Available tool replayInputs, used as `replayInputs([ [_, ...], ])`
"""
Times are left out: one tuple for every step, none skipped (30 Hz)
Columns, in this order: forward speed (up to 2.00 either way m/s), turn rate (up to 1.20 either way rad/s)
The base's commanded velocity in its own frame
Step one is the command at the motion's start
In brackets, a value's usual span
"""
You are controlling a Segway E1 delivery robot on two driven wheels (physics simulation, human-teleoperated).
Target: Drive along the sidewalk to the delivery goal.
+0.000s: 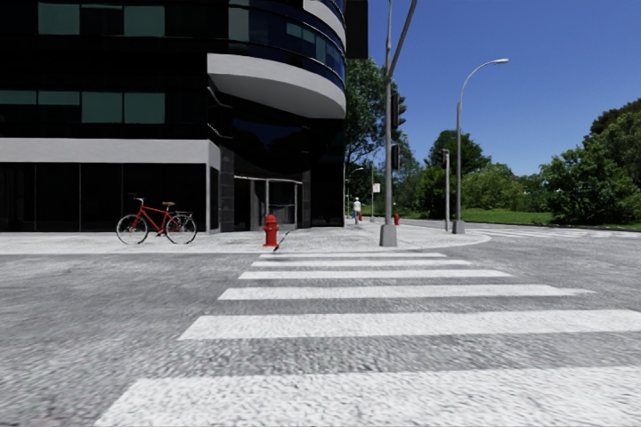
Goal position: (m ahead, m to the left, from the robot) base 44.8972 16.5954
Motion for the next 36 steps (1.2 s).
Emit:
replayInputs([
  [2.00,0.00],
  [2.00,0.00],
  [2.00,0.00],
  [2.00,0.00],
  [2.00,0.00],
  [2.00,0.00],
  [2.00,0.00],
  [2.00,0.00],
  [2.00,0.00],
  [2.00,0.00],
  [2.00,0.00],
  [2.00,0.00],
  [2.00,0.00],
  [2.00,0.00],
  [2.00,0.00],
  [2.00,0.00],
  [2.00,0.00],
  [2.00,0.00],
  [2.00,0.00],
  [2.00,0.00],
  [2.00,0.00],
  [2.00,0.00],
  [2.00,0.00],
  [2.00,0.00],
  [2.00,0.00],
  [2.00,0.00],
  [2.00,0.00],
  [2.00,0.00],
  [2.00,0.00],
  [2.00,0.00],
  [2.00,0.00],
  [2.00,0.00],
  [2.00,0.00],
  [2.00,0.00],
  [2.00,0.00],
  [2.00,0.00],
])
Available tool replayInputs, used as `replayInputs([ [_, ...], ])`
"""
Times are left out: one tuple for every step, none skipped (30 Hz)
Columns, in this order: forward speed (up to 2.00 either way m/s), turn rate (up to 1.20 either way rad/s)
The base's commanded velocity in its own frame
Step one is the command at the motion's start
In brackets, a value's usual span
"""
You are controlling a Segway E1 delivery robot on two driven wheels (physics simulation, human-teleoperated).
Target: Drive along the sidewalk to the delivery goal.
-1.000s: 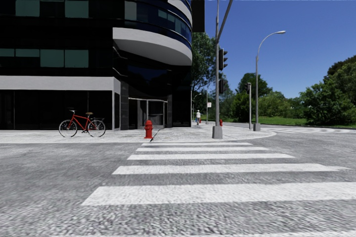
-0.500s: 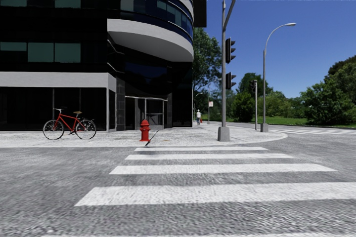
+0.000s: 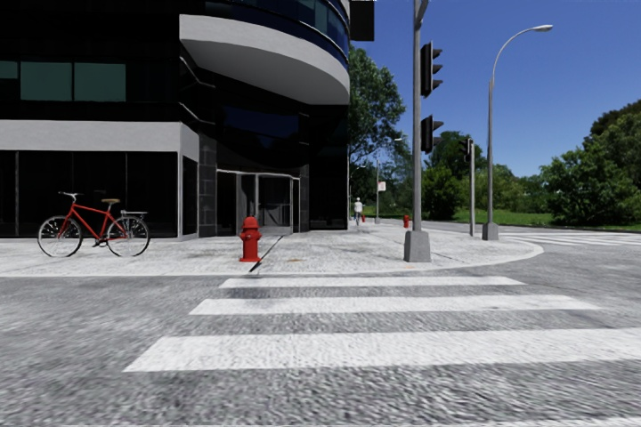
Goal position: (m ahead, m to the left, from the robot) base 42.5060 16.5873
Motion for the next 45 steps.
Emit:
replayInputs([
  [2.00,0.00],
  [2.00,0.00],
  [2.00,0.00],
  [2.00,0.00],
  [2.00,0.00],
  [2.00,0.00],
  [2.00,0.00],
  [2.00,0.00],
  [2.00,0.00],
  [2.00,0.00],
  [2.00,0.00],
  [2.00,0.00],
  [2.00,0.00],
  [2.00,0.00],
  [2.00,0.00],
  [2.00,0.00],
  [2.00,0.00],
  [2.00,0.00],
  [2.00,0.00],
  [2.00,0.00],
  [2.00,0.00],
  [2.00,0.00],
  [2.00,0.00],
  [2.00,0.00],
  [2.00,0.00],
  [2.00,0.00],
  [2.00,0.00],
  [2.00,0.00],
  [2.00,0.00],
  [2.00,0.00],
  [2.00,-0.03],
  [2.00,-0.05],
  [2.00,-0.05],
  [2.00,-0.06],
  [2.00,-0.06],
  [2.00,-0.06],
  [2.00,-0.14],
  [2.00,-0.19],
  [2.00,-0.22],
  [2.00,-0.22],
  [2.00,-0.24],
  [2.00,-0.25],
  [2.00,-0.25],
  [2.00,-0.26],
  [2.00,-0.26],
])
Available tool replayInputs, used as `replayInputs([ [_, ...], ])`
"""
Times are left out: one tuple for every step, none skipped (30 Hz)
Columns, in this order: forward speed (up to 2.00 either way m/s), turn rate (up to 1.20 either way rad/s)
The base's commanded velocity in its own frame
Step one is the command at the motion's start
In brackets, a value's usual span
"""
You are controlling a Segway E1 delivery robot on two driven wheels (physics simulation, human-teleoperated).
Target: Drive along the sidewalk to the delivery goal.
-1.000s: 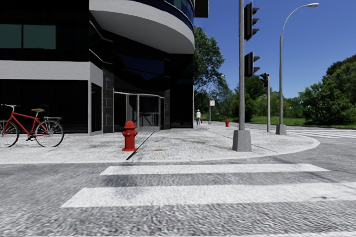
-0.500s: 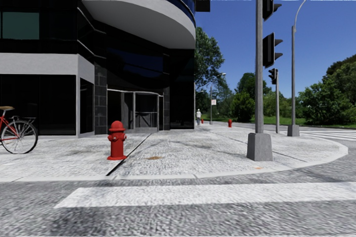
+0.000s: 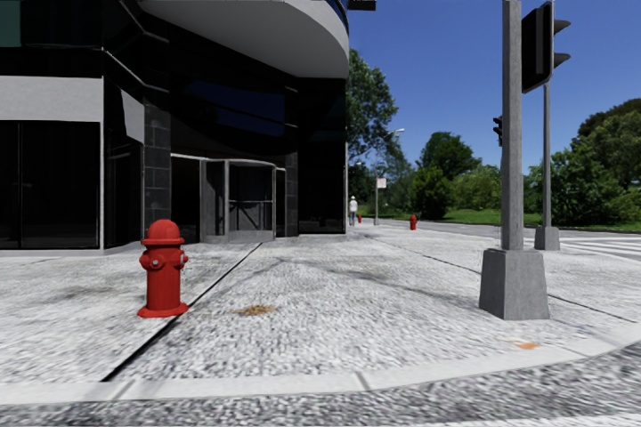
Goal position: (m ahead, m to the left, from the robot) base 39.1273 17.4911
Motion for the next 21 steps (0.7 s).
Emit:
replayInputs([
  [2.00,-0.26],
  [2.00,-0.26],
  [2.00,-0.26],
  [2.00,-0.27],
  [2.00,-0.27],
  [2.00,-0.27],
  [2.00,-0.27],
  [2.00,-0.27],
  [2.00,-0.27],
  [2.00,-0.27],
  [1.98,-0.27],
  [1.95,-0.27],
  [1.95,-0.27],
  [1.89,-0.27],
  [1.79,-0.27],
  [1.68,-0.27],
  [1.68,-0.27],
  [1.63,-0.27],
  [1.62,-0.27],
  [1.61,-0.27],
  [1.61,-0.27],
])
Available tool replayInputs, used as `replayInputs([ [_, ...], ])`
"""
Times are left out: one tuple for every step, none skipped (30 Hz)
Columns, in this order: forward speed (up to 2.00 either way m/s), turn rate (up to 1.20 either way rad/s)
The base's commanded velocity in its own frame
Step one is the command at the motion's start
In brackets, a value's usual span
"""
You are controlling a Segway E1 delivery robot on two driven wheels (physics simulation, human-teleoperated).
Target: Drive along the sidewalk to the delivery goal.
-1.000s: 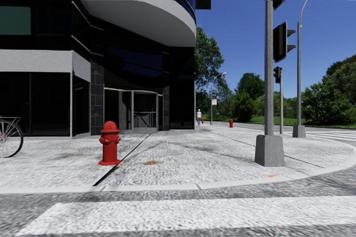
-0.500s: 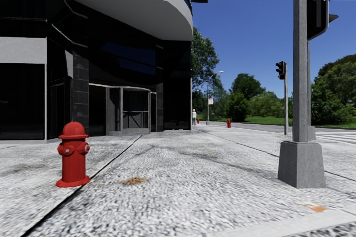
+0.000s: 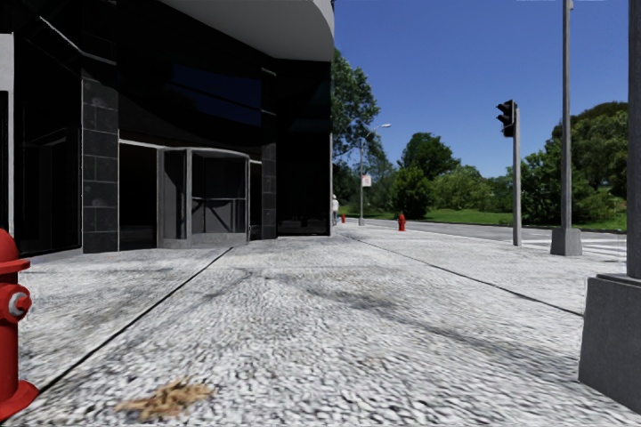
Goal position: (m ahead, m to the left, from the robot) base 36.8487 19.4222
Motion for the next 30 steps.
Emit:
replayInputs([
  [1.61,-0.27],
  [1.61,-0.27],
  [1.61,-0.27],
  [1.61,-0.27],
  [1.61,-0.27],
  [1.61,-0.27],
  [1.61,-0.27],
  [1.61,-0.27],
  [1.61,-0.27],
  [1.61,-0.27],
  [1.61,-0.27],
  [1.61,-0.27],
  [1.61,-0.27],
  [1.61,-0.27],
  [1.61,-0.27],
  [1.61,-0.27],
  [1.61,-0.27],
  [1.61,-0.27],
  [1.61,-0.27],
  [1.61,-0.27],
  [1.61,-0.27],
  [1.63,-0.27],
  [1.63,-0.27],
  [2.00,-0.27],
  [2.00,-0.27],
  [2.00,-0.27],
  [2.00,-0.27],
  [2.00,-0.27],
  [2.00,-0.27],
  [2.00,-0.27],
])
